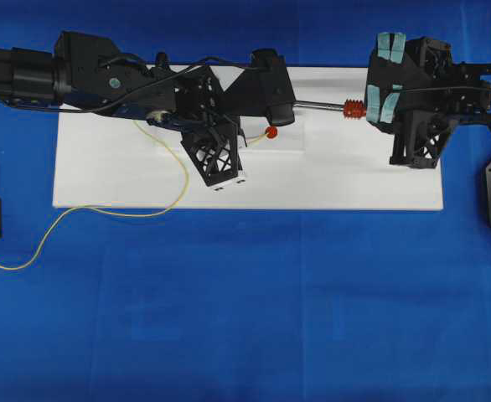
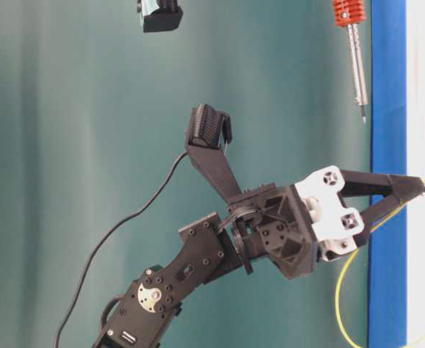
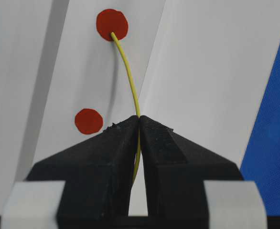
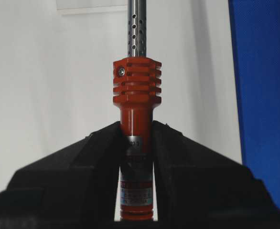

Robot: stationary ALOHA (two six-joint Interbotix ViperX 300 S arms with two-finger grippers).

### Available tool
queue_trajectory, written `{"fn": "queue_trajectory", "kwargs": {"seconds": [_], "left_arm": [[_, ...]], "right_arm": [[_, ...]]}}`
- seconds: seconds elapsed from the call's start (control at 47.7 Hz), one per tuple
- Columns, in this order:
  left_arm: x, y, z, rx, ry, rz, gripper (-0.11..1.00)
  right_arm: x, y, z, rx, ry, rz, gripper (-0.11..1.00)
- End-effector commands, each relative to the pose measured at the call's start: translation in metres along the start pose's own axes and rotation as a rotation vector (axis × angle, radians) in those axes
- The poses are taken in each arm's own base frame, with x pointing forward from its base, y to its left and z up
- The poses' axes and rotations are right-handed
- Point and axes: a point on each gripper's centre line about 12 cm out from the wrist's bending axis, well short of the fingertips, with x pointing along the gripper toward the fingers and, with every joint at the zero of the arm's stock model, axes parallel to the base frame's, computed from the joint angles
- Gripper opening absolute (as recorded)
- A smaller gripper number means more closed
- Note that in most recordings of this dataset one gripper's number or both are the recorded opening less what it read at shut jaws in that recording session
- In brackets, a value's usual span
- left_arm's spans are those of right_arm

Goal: Touch the tip of the soldering iron to the tip of the solder at the mark.
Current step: 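Hold the iron tip against the solder tip at the right dot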

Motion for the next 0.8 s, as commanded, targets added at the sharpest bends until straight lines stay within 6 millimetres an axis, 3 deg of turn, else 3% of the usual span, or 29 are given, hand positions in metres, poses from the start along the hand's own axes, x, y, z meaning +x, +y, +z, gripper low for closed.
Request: {"fn": "queue_trajectory", "kwargs": {"seconds": [0.0,0.357,0.776], "left_arm": [[-0.011,-0.001,0.013,0.003,-0.047,-0.003,0.01],[-0.011,-0.001,0.013,0.001,-0.047,-0.004,0.01],[-0.011,-0.003,0.012,0.007,-0.044,-0.006,0.01]], "right_arm": [[0.001,0.002,0.003,0.002,-0.007,0.007,0.06],[0.019,0.02,0.003,-0.034,0.009,0.047,0.06],[0.037,0.018,-0.001,-0.03,0.059,0.042,0.06]]}}
